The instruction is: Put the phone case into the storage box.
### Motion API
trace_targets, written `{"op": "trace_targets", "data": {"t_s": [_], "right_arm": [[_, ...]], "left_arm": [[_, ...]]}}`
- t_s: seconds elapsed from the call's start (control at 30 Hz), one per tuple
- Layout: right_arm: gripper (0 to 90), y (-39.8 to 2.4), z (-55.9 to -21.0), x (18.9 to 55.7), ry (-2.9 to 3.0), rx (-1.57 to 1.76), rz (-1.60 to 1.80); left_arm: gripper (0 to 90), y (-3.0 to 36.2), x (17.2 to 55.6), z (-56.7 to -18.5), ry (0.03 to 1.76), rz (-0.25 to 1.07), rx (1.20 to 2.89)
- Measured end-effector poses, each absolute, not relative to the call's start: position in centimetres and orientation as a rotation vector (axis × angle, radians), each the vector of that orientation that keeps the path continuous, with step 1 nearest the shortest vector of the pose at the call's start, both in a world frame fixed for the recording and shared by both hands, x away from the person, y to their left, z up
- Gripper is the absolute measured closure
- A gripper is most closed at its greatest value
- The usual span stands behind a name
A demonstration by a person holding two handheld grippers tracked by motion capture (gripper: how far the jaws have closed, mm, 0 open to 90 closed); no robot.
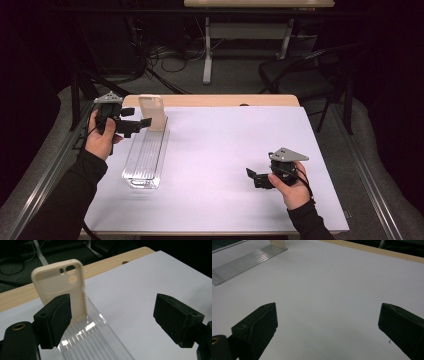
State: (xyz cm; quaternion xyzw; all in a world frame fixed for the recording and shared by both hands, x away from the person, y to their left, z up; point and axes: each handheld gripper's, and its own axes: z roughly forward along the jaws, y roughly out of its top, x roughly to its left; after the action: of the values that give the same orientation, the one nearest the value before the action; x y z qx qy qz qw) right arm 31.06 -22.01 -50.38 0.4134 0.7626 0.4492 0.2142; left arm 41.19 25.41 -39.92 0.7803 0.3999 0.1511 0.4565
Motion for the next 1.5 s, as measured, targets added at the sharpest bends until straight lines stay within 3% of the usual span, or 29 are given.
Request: {"op": "trace_targets", "data": {"t_s": [1.5], "right_arm": [[2.3, -23.0, -49.0, 27.5, 2.147, 1.066, 1.309]], "left_arm": [[15.7, 18.1, 32.2, -42.9, 0.785, 0.265, 1.966]]}}
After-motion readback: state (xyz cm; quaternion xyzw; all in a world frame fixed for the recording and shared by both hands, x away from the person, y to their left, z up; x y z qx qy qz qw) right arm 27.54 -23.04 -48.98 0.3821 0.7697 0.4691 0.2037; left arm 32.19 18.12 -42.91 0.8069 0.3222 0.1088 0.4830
